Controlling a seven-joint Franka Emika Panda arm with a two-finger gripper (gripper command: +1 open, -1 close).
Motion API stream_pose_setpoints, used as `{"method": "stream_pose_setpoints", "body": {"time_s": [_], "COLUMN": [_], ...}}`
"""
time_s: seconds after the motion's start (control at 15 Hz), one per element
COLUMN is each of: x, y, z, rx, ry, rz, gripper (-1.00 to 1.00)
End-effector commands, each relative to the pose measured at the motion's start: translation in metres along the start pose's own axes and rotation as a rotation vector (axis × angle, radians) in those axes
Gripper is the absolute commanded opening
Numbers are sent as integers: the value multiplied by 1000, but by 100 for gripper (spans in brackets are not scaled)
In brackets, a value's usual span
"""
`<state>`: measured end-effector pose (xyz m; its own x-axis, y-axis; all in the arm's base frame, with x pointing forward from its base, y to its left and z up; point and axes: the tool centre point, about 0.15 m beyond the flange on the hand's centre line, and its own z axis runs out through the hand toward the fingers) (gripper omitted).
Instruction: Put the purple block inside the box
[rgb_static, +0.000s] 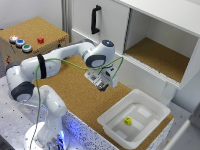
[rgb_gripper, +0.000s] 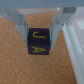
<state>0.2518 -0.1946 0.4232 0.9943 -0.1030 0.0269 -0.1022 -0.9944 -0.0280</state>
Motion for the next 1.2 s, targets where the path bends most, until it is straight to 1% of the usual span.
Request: {"method": "stream_pose_setpoints", "body": {"time_s": [0.0,0.33,0.4,0.47,0.6,0.73,0.87,1.07,1.13], "x": [-2,-2,4,8,17,26,33,54,61], "y": [-5,-5,8,22,59,98,127,158,164], "z": [8,8,1,2,6,10,18,31,35], "rx": [-21,-21,-5,-7,-38,-57,-56,-35,-43], "ry": [44,44,0,0,5,9,0,-12,-12], "rz": [-1,-1,24,69,149,220,252,276,279], "gripper": [-100,-100,-100,-100,-100,-100,-100,-100,-100]}}
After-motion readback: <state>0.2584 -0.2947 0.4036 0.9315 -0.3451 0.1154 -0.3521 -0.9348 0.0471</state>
